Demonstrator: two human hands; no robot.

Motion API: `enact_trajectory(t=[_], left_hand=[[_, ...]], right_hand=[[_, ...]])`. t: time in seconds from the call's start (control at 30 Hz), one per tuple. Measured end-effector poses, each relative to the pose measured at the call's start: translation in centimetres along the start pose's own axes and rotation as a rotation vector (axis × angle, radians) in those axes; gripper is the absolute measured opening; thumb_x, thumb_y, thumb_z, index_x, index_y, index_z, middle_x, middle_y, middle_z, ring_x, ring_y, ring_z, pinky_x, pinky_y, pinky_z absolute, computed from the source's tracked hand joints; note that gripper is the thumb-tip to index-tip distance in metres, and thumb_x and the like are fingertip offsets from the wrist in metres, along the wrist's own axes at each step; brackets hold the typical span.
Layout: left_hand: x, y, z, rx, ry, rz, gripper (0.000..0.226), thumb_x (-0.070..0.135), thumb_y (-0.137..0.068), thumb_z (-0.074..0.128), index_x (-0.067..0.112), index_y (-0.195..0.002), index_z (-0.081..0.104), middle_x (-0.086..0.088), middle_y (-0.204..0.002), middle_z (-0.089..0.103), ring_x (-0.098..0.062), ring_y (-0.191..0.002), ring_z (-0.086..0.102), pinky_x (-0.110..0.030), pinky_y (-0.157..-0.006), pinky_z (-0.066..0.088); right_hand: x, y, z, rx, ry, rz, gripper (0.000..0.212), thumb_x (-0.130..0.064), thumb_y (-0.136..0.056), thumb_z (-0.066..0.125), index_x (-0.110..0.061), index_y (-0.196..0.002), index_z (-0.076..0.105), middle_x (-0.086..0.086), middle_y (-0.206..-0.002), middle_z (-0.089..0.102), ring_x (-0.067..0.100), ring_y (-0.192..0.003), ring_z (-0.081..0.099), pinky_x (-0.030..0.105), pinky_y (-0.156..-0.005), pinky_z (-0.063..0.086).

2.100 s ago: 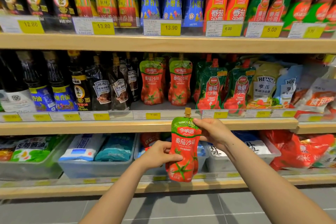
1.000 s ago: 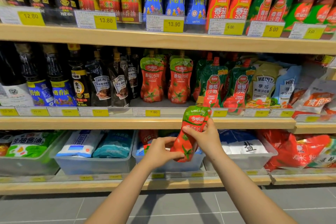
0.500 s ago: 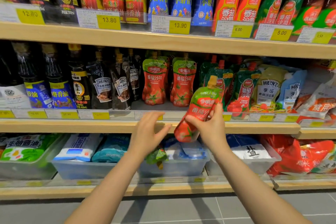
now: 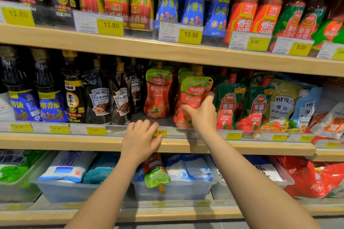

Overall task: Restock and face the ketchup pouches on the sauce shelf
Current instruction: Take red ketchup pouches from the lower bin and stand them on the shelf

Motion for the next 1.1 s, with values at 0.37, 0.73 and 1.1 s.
enact_trajectory(t=[0.37,0.73,1.1], left_hand=[[0.1,0.1,0.2,0.033,0.007,0.000,0.037,0.041,-0.084,0.045,0.013,-0.097,0.065,-0.005,-0.077,0.058,-0.028,-0.069,0.054,-0.036,-0.067,0.031],[0.6,1.9,-1.9,0.032,0.250,-0.055,0.048,0.035,-0.082,0.049,0.009,-0.122,0.053,-0.007,-0.116,0.058,-0.024,-0.104,0.052,-0.039,-0.092,0.038],[4.7,15.4,4.7,-0.460,0.408,-0.013,0.062,0.022,-0.065,0.069,0.012,-0.125,0.055,-0.009,-0.130,0.056,-0.025,-0.118,0.055,-0.040,-0.098,0.046]], right_hand=[[1.9,-1.0,1.9,-0.057,0.227,0.180,0.052,-0.043,-0.074,0.071,-0.003,-0.101,0.051,0.015,-0.104,0.064,0.038,-0.095,0.061,0.041,-0.075,0.048],[0.8,4.7,-1.8,-0.077,0.026,-0.207,0.071,-0.038,-0.078,0.068,-0.019,-0.136,0.032,-0.001,-0.132,0.046,0.014,-0.121,0.044,0.032,-0.095,0.044],[11.9,16.9,7.9,-0.759,0.117,-0.261,0.049,-0.006,-0.079,0.061,-0.017,-0.125,0.049,-0.002,-0.128,0.047,0.013,-0.120,0.046,0.019,-0.098,0.035]])
Point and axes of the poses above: each hand's wrist, its own y-axis away from the middle knuckle, its own z-axis out of the palm, x = y × z, the point moved 6 cm from there along -y, towards the middle knuckle
